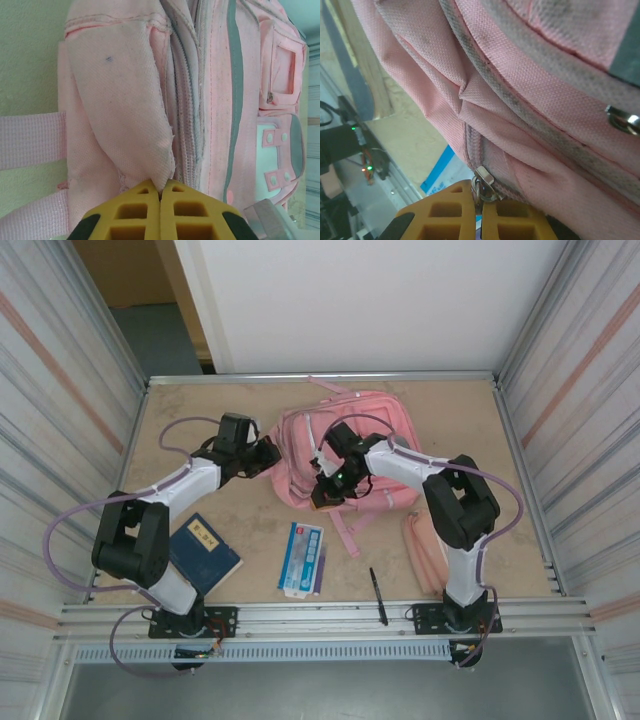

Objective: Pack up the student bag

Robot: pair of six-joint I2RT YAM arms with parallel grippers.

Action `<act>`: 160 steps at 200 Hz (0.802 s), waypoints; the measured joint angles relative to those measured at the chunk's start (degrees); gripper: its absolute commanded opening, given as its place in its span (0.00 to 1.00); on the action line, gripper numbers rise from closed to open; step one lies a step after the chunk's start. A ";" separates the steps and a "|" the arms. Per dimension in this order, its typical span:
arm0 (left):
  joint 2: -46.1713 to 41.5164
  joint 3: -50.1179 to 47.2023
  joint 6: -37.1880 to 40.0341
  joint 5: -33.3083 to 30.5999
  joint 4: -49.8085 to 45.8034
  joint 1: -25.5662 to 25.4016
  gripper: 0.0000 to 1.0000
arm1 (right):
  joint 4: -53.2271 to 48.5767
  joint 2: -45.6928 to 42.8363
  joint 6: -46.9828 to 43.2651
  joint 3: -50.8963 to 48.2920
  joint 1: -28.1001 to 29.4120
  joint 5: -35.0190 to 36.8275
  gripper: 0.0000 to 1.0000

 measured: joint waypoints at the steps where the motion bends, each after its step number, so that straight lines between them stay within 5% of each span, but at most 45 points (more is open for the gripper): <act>1: 0.00 0.00 0.02 0.02 0.00 0.02 0.08 | 0.00 0.02 0.00 0.02 0.02 0.13 0.05; 22: -0.46 -1.05 0.70 0.85 0.00 1.18 0.32 | -0.33 0.17 0.02 0.02 0.79 2.36 0.14; 43: -2.47 -2.97 1.40 3.28 -1.27 3.61 0.45 | 1.18 0.15 0.11 -1.14 1.16 2.84 0.25; 88: -12.68 -3.21 6.84 5.22 -8.31 2.40 0.49 | 5.44 -4.94 0.44 -8.04 1.84 3.26 0.36; 160: -13.60 -2.32 11.41 -3.78 -18.27 -17.92 0.44 | 9.92 -24.11 -0.02 -17.09 -5.40 11.34 0.41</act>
